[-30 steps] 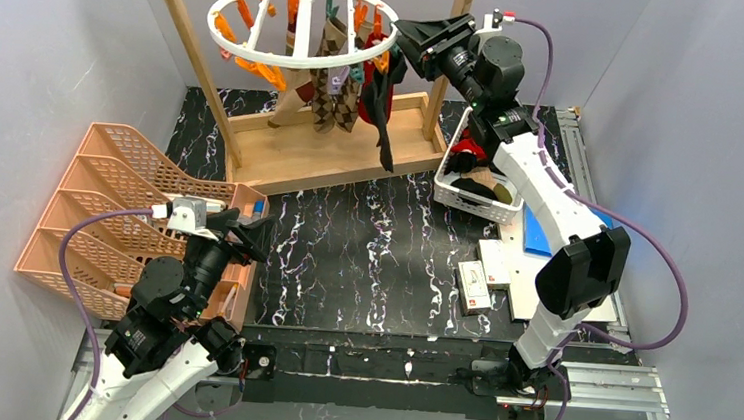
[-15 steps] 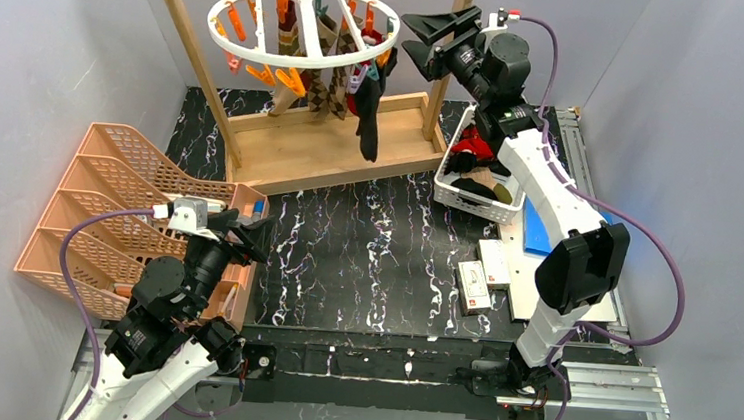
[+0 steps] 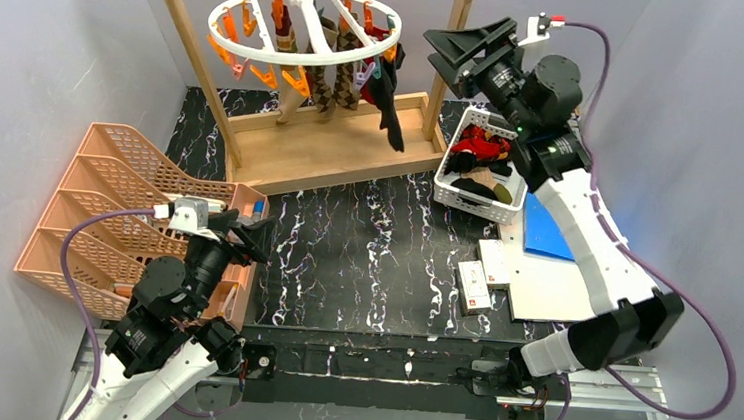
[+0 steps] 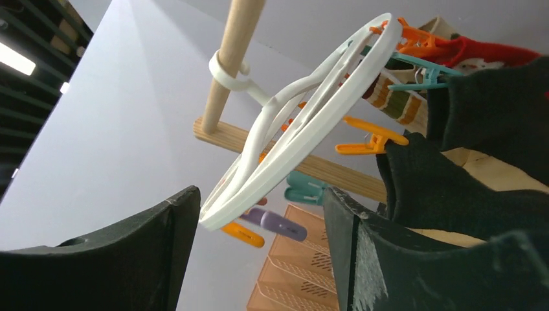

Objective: Clip the socks to the hanger
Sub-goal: Pick up the sock from the bin, then place the sock at the center of the board, then pick up the sock at the center of the board.

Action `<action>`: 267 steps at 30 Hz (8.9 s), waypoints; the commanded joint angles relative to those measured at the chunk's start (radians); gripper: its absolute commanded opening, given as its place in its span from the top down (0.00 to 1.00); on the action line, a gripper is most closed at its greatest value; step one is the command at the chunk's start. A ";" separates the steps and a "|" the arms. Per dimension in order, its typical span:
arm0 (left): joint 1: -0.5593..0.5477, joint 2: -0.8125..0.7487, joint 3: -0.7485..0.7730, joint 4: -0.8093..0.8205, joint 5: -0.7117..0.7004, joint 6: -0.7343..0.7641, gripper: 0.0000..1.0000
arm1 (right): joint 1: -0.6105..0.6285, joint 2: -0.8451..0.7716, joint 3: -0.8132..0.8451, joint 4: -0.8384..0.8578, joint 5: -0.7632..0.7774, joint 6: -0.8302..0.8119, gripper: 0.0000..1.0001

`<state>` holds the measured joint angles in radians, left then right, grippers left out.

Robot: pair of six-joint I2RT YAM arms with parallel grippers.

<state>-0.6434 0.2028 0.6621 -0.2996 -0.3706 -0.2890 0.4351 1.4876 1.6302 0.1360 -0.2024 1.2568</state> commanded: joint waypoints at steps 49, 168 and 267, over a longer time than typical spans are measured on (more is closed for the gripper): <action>0.001 0.177 -0.116 0.072 -0.085 -0.059 0.16 | -0.177 0.134 -0.446 -0.276 0.391 -0.845 0.21; 0.001 0.153 -0.115 0.096 -0.106 -0.023 0.17 | 0.029 -0.338 -0.239 -0.289 -0.272 -0.688 0.99; 0.001 0.415 -0.043 0.838 0.843 -0.181 0.38 | 0.433 -0.694 -0.831 0.221 -0.135 -0.970 0.99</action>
<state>-0.6434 0.6003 0.5720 0.3813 0.3569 -0.4133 0.8700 0.8101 0.7689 0.2310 -0.2550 0.2596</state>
